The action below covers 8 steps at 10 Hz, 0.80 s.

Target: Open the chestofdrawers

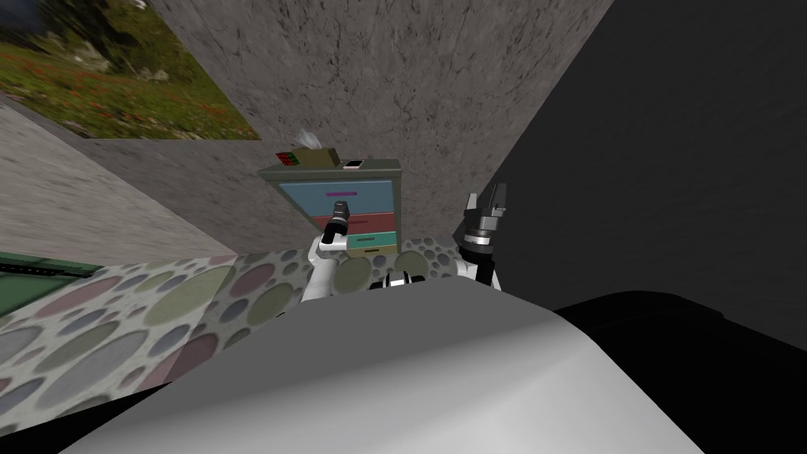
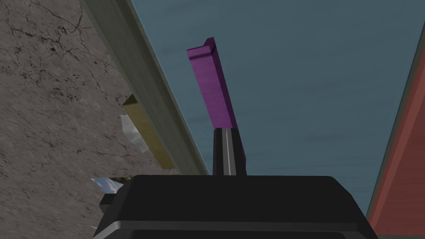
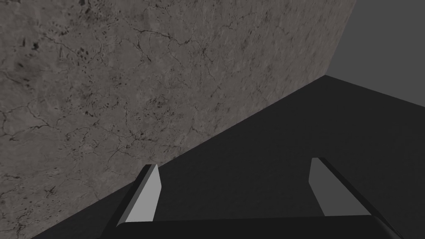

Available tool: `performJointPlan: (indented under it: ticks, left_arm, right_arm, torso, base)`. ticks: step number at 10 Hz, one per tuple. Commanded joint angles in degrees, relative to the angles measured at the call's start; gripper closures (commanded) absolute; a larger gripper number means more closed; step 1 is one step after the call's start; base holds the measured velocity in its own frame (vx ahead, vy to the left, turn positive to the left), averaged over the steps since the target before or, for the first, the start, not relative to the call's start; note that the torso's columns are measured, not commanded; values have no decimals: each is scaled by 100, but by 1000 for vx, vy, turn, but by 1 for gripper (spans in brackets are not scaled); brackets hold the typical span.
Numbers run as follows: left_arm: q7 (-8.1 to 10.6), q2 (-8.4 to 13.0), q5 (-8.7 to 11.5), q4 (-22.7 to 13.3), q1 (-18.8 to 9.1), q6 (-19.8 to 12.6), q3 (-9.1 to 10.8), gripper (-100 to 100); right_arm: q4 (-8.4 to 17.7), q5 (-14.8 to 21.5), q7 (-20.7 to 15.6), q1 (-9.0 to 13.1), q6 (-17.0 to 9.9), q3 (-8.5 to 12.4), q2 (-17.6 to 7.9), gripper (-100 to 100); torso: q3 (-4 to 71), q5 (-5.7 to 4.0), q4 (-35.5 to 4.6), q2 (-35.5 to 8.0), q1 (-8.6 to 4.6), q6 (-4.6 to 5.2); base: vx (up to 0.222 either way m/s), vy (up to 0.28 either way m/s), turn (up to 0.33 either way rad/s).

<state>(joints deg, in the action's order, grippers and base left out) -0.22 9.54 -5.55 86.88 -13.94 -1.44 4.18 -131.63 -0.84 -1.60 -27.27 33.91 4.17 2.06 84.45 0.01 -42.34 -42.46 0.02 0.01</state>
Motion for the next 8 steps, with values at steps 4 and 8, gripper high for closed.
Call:
performJointPlan:
  ticks: [4, 8]
  left_arm:
    - [-81, -133, -70, -917, -774, 177, 146, 100]
    - [-146, -238, -125, -1727, -1381, 322, 274, 100]
  right_arm:
    - [-1, 0, 0, -1, 0, 0, 0, 0]
    - [-1, 0, 0, -1, 0, 0, 0, 0]
  torso:
    - [3, 1, 3, -2, 6, 0]
    - [11, 0, 7, 13, 3, -1]
  base:
    - [-65, 10, 3]
    - [-92, 18, 2]
